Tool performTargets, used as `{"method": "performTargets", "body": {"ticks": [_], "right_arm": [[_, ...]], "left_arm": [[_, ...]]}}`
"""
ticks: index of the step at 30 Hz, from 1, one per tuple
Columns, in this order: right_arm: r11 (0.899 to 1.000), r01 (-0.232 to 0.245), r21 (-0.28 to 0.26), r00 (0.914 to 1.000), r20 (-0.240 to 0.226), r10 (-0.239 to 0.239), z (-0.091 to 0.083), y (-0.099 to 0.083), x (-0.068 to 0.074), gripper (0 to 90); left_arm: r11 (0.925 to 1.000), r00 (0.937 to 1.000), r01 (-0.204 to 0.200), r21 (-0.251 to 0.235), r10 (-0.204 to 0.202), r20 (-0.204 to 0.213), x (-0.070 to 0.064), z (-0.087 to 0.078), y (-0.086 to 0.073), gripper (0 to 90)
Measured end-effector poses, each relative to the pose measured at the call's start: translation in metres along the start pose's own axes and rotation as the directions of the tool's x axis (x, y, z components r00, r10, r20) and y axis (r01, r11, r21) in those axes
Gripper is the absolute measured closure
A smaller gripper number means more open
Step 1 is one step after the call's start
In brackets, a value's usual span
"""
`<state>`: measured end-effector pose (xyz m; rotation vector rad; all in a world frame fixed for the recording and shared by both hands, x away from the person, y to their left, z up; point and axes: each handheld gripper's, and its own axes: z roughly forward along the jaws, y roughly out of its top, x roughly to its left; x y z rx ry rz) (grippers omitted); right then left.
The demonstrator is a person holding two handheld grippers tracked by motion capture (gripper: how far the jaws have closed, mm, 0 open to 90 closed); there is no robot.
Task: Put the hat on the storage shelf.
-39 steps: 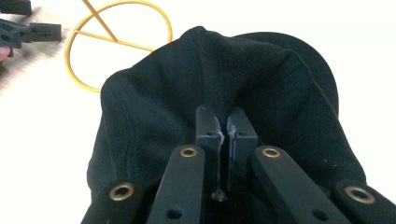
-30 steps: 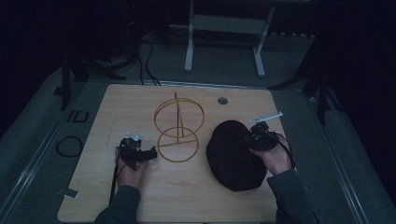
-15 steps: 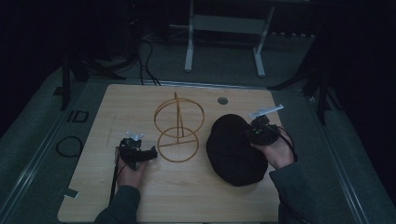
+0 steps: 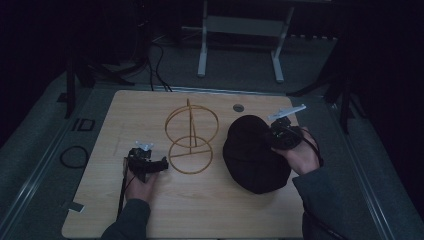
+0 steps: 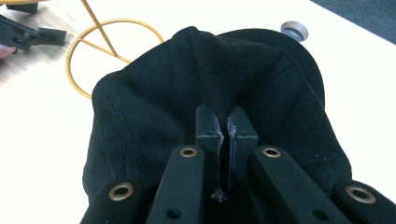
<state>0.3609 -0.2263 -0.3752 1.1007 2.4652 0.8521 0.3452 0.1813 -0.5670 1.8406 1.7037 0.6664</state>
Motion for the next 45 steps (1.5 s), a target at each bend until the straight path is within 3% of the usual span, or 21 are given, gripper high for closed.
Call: {"method": "performTargets", "body": {"ticks": [4,23,31,45], "right_arm": [[1.0,0.031,0.005,0.9995,0.007,-0.031,-0.003,0.006,0.001,86.1],[0.996,0.09,-0.027,0.9955,0.034,-0.089,-0.024,0.024,-0.003,86.0],[0.994,0.089,-0.065,0.9959,-0.008,-0.09,-0.034,0.029,-0.007,86.1],[0.987,0.114,-0.11,0.9931,-0.015,-0.116,-0.052,0.042,-0.005,86.2]], "left_arm": [[1.0,1.0,0.0,0.0,0.0,0.0,0.0,0.0,0.0,0.7],[1.0,1.0,0.002,0.0,-0.002,0.0,0.0,0.0,0.0,0.7],[1.0,1.0,0.001,-0.001,-0.001,0.0,0.0,0.0,0.0,0.7],[1.0,1.0,0.0,0.0,0.0,0.0,0.0,0.0,0.0,0.7]]}}
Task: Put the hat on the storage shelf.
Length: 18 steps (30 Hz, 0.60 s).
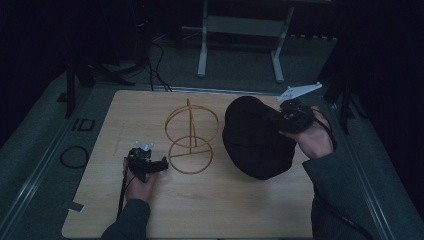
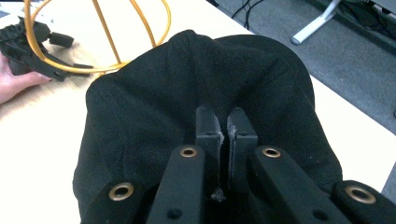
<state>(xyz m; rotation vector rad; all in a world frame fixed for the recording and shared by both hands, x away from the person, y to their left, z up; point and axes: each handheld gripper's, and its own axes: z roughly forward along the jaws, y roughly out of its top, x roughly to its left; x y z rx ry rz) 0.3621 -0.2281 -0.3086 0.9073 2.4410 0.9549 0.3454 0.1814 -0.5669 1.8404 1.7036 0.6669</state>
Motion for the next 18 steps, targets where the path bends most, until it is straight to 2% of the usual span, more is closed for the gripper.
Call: {"method": "performTargets", "body": {"ticks": [18], "right_arm": [[0.999,0.014,-0.043,0.9999,-0.009,-0.014,-0.008,0.014,0.004,86.2]], "left_arm": [[1.0,1.0,0.0,0.0,0.0,0.0,0.0,0.0,0.0,0.7]]}}
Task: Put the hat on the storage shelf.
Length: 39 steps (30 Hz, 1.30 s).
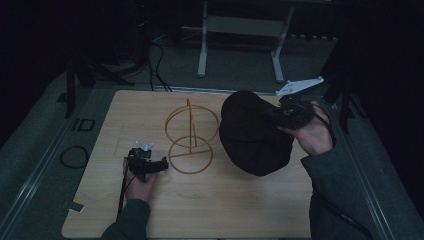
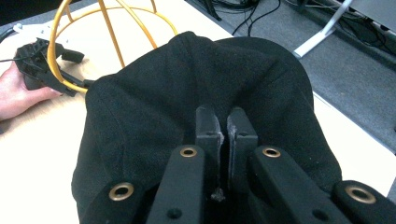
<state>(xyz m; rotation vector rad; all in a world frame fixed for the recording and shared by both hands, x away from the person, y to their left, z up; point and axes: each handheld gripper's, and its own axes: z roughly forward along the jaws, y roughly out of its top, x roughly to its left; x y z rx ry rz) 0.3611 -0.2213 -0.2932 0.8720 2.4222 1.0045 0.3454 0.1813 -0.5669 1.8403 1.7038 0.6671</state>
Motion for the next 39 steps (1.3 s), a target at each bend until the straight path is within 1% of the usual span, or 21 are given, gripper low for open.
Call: {"method": "performTargets", "body": {"ticks": [9,13,27,39], "right_arm": [[1.0,0.006,-0.015,1.0,-0.004,-0.006,-0.003,0.006,0.002,86.1],[1.0,0.017,-0.021,0.9998,-0.013,-0.017,-0.004,0.008,0.002,86.2],[0.999,0.018,-0.046,0.9996,-0.023,-0.019,-0.005,0.014,0.0,86.1],[0.997,0.039,-0.059,0.9989,-0.023,-0.04,-0.008,0.024,0.002,86.1]], "left_arm": [[1.0,1.0,0.0,0.0,0.0,0.0,0.0,0.0,0.0,0.7],[1.0,1.0,0.0,0.0,0.0,0.0,0.0,0.0,0.0,0.8],[1.0,1.0,-0.003,0.001,0.003,0.002,0.0,0.0,0.0,0.8],[1.0,1.0,-0.003,0.0,0.003,0.001,0.0,0.0,0.0,0.7]]}}
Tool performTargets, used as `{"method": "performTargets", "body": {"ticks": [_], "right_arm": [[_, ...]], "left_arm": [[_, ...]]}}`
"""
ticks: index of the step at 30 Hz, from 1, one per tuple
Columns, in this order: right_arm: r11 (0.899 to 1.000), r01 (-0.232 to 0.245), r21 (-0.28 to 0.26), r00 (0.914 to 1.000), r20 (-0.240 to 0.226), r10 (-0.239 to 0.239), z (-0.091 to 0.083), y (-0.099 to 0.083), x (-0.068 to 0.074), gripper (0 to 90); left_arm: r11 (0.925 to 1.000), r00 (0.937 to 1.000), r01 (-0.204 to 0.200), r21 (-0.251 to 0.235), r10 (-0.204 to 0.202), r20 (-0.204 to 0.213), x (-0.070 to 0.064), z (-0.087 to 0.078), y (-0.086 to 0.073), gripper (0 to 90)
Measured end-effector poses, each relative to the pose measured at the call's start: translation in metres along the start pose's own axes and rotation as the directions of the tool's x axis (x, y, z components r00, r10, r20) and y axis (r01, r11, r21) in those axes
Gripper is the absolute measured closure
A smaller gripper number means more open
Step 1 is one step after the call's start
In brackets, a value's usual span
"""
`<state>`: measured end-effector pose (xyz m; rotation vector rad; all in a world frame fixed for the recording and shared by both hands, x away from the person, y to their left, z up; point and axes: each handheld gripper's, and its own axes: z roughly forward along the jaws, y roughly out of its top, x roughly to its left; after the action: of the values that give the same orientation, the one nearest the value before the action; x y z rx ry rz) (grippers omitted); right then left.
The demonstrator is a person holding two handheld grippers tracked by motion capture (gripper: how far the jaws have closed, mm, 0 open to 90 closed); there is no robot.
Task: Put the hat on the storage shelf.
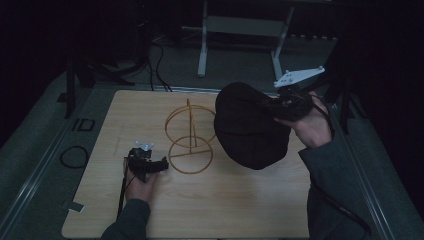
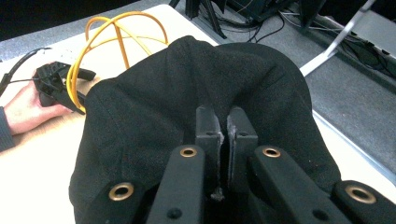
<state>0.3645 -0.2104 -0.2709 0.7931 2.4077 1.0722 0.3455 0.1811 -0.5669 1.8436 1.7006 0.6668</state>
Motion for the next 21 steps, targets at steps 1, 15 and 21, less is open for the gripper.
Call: {"method": "performTargets", "body": {"ticks": [1,15,21], "right_arm": [[1.0,-0.001,-0.001,1.0,0.0,0.001,0.0,0.001,0.0,86.1],[1.0,0.018,-0.018,0.9997,-0.015,-0.018,0.003,0.016,0.004,86.1],[0.999,0.028,-0.022,0.9995,-0.011,-0.028,0.002,0.02,0.004,86.1]], "left_arm": [[1.0,1.0,-0.001,0.0,0.001,0.001,0.0,0.0,0.0,0.7],[1.0,1.0,0.0,-0.001,0.0,0.0,0.0,0.0,0.0,0.7],[1.0,1.0,0.0,-0.001,0.0,0.0,0.0,0.0,0.0,0.7]]}}
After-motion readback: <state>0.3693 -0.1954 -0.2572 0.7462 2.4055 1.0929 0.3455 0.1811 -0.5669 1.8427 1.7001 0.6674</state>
